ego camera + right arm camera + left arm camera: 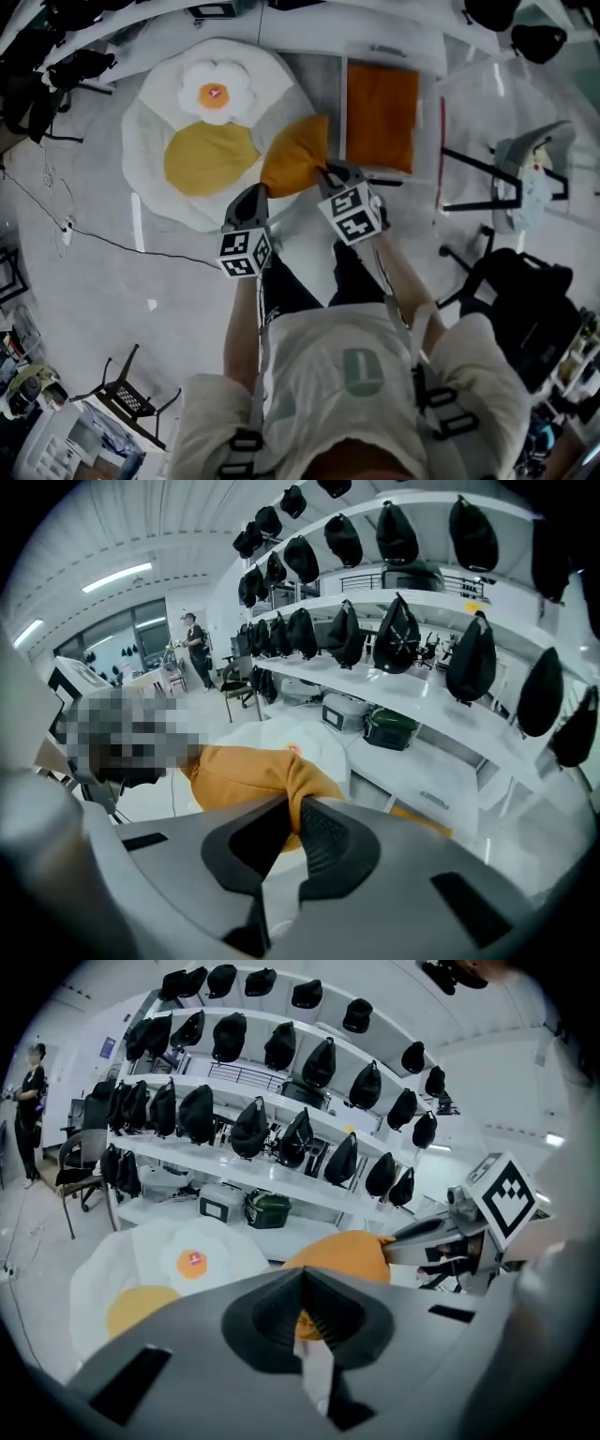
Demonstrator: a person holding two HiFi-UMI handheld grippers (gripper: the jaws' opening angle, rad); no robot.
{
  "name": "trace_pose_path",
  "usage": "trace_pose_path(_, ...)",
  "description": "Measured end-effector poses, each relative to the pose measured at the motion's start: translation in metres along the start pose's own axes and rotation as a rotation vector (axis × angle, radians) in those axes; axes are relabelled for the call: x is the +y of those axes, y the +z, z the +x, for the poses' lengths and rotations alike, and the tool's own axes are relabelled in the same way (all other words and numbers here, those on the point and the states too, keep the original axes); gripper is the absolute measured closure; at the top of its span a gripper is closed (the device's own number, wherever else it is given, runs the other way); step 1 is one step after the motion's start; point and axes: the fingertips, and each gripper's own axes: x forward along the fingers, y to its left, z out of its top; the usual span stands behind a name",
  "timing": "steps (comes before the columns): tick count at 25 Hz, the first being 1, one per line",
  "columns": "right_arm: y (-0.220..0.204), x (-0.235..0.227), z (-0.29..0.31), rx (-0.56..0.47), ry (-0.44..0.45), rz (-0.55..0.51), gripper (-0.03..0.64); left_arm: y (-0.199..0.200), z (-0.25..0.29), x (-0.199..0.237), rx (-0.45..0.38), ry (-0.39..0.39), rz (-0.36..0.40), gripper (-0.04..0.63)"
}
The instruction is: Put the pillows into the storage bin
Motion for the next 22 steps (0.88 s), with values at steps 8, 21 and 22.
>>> trace_pose_path(8,-0.023,-0.069,-0.044,-0.030,-0.077,0.090,0.591,0.031,0.031,-0.075,0.006,-0.092,0.074,0.588)
trace_pose_path(21,-0.030,-0.241,-0.067,-0.108,-0.291,0.008,0.591,0.092,0.155,-0.186,-0.082,-0.237,0.191,0.588)
trace_pose_path(22,-0.030,-0.254,-0.068,-0.121,-0.310,-0.001,0.591,0.097,0.165,-0.193,-0.089,-0.237,0.203,0.588)
